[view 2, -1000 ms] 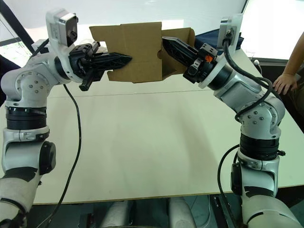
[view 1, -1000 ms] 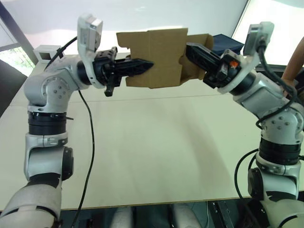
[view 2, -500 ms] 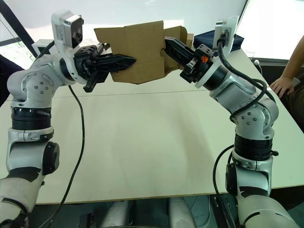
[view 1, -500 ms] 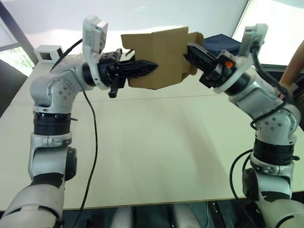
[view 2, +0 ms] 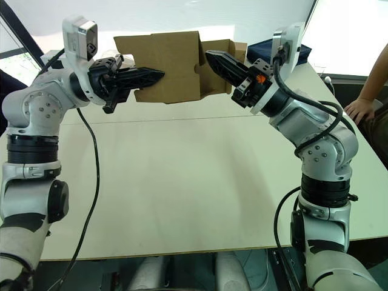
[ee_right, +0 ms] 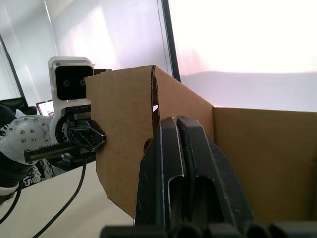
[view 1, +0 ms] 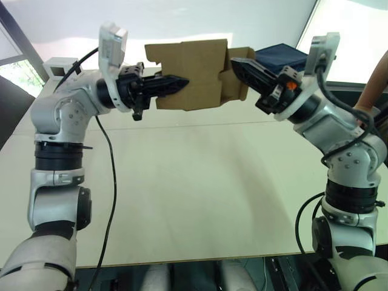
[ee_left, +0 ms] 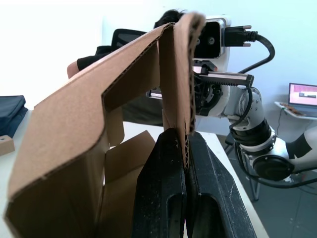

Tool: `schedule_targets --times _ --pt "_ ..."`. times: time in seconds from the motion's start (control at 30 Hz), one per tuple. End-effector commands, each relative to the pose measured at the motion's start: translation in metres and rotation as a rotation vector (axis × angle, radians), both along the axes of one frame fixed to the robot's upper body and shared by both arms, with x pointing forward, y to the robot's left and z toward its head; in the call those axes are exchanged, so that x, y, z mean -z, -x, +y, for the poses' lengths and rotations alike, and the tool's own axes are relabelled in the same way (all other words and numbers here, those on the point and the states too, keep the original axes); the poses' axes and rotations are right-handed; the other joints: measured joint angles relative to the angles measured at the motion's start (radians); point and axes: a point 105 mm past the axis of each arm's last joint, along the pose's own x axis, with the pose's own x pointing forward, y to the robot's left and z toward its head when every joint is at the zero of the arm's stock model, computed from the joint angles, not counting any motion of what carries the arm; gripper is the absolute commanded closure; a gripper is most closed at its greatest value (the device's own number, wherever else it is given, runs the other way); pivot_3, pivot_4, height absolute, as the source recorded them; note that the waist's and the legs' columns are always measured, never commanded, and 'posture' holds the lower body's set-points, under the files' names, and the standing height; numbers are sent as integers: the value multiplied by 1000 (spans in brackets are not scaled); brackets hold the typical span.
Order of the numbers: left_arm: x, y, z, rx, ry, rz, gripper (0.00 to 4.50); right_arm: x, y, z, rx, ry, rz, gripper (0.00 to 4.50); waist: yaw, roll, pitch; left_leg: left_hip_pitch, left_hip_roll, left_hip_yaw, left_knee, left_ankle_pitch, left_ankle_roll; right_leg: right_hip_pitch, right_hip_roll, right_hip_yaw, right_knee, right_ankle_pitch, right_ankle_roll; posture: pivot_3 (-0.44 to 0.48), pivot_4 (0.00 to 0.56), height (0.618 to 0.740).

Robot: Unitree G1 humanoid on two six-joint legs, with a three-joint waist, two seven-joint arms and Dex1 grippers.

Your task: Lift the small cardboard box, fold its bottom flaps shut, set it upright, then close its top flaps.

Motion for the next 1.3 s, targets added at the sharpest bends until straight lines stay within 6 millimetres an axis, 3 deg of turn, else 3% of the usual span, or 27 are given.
schedule_targets --times 0.03,0.63,0.93,1.17,1.23,1.3 --pt "-16 8 3 23 10 -67 4500 -15 13 3 -22 -23 -78 4475 0 0 0 0 0 0 0 0 0 0 0 0 0 0 0 0 150 740" --pt "-14 18 -6 131 51 22 4500 -7 10 26 -79 -20 -72 4475 -3 0 0 0 0 0 0 0 0 0 0 0 0 0 0 0 150 740" --pt "-11 12 0 79 13 2 4500 -7 11 15 -68 -26 -68 4475 -2 0 0 0 0 0 0 0 0 0 0 0 0 0 0 0 150 740" --pt "-10 9 5 70 -22 -24 4500 -11 31 -16 -93 -36 -20 4475 2 0 0 0 0 0 0 0 0 0 -1 0 0 0 0 0 150 740" --pt "-11 8 6 71 -22 -28 4500 -6 35 -25 -84 -34 21 4475 1 0 0 0 0 0 0 -1 1 0 -1 0 0 0 0 0 150 740" --pt "-14 9 7 80 -19 -36 4500 19 36 -32 -33 57 100 4475 1 0 0 0 0 0 0 -1 2 0 0 0 0 0 0 0 150 740"
